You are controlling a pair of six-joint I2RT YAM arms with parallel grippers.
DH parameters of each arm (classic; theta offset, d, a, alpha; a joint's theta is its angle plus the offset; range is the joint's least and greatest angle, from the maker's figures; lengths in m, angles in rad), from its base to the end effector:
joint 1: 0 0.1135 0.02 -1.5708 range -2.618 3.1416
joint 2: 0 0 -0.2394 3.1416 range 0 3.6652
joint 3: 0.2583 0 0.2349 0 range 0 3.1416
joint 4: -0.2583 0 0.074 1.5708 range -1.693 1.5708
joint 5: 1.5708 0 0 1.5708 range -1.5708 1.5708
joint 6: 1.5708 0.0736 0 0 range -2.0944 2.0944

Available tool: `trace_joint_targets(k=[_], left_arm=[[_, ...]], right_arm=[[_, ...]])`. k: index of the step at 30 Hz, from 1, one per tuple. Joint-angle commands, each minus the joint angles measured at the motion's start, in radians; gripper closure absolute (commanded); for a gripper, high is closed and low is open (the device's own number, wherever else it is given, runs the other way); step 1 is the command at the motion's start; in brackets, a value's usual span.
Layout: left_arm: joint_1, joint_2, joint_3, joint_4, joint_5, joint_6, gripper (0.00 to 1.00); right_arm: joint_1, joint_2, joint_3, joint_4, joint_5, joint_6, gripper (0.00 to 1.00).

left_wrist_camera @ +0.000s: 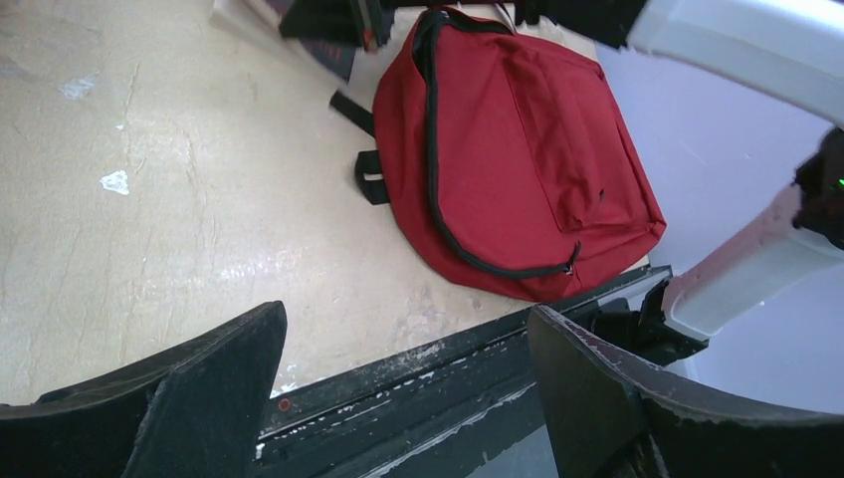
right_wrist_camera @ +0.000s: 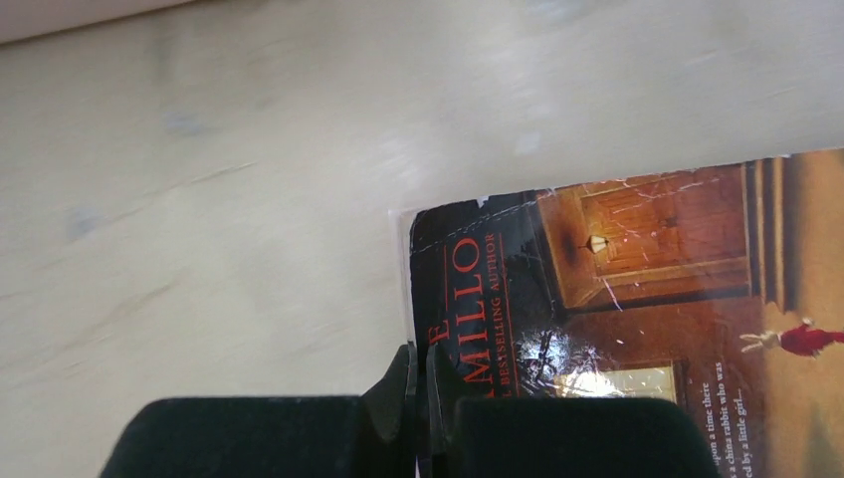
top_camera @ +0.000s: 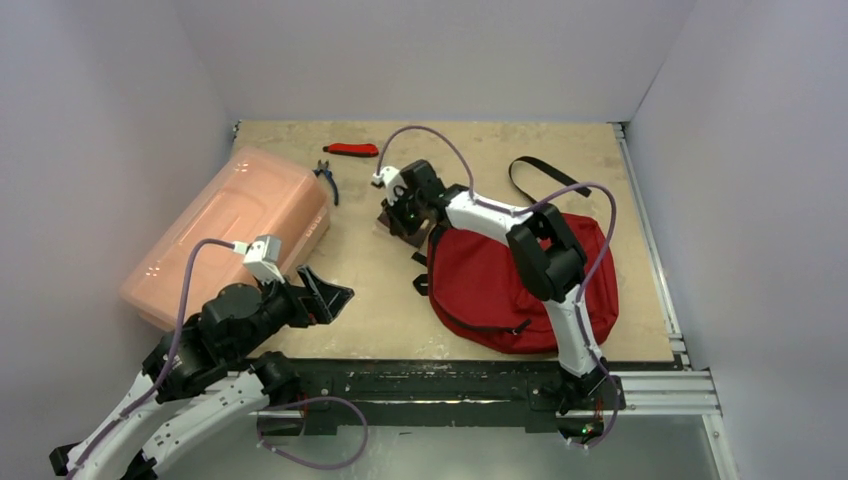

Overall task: Pack the student bag
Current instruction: Pick up the book from the center of the board.

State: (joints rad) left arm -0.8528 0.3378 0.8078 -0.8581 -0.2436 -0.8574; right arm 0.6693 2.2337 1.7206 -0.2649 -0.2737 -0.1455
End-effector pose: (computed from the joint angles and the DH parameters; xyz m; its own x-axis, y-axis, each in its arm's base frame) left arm 0.0818 -0.0667 0.2942 -0.6045 -0.4234 -0.6748 0.1939 0.7433 -0.6402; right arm 0.3781 0.3245 0.1413 -0.4361 -0.5230 -0.7323 -0.8202 0.5658 0.0844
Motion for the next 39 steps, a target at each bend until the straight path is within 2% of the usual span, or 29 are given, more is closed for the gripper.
trace_joint_targets(k=[1, 4, 6, 9, 13, 16, 20, 23, 27, 31, 39], left_arm=[[0.002, 0.035, -0.001, 0.014, -0.047, -0.056, 0.09], [0.002, 0.085, -0.01, -0.04, -0.105, -0.194, 0.08], [0.004, 0.136, -0.003, -0.058, -0.121, -0.262, 0.08], [0.024, 0.242, 0.015, -0.007, -0.073, -0.287, 0.08], [0.125, 0.356, 0.041, -0.009, 0.064, -0.388, 0.09], [0.174, 0.375, -0.01, 0.038, 0.098, -0.489, 0.14], [0.194, 0.363, -0.093, 0.107, 0.038, -0.652, 0.21], [0.213, 0.392, -0.128, 0.176, 0.037, -0.709, 0.22], [0.222, 0.488, -0.094, 0.2, 0.033, -0.715, 0.25], [0.222, 0.546, -0.093, 0.256, 0.018, -0.71, 0.35], [0.225, 0.671, -0.064, 0.324, 0.039, -0.659, 0.39]], right_arm=[[0.105, -0.172, -0.219, 0.191, -0.177, 0.194, 1.0], [0.128, -0.255, -0.361, 0.377, -0.24, 0.353, 1.0], [0.14, -0.298, -0.404, 0.419, -0.242, 0.394, 1.0], [0.141, -0.348, -0.471, 0.467, -0.261, 0.441, 1.0], [0.146, -0.433, -0.586, 0.543, -0.283, 0.493, 1.0], [0.151, -0.49, -0.653, 0.575, -0.279, 0.516, 1.0], [0.156, -0.541, -0.724, 0.627, -0.28, 0.54, 1.0], [0.17, -0.568, -0.758, 0.634, -0.271, 0.521, 1.0], [0.181, -0.591, -0.779, 0.616, -0.253, 0.484, 1.0], [0.199, -0.599, -0.785, 0.593, -0.237, 0.453, 1.0], [0.226, -0.623, -0.79, 0.543, -0.184, 0.409, 1.0]])
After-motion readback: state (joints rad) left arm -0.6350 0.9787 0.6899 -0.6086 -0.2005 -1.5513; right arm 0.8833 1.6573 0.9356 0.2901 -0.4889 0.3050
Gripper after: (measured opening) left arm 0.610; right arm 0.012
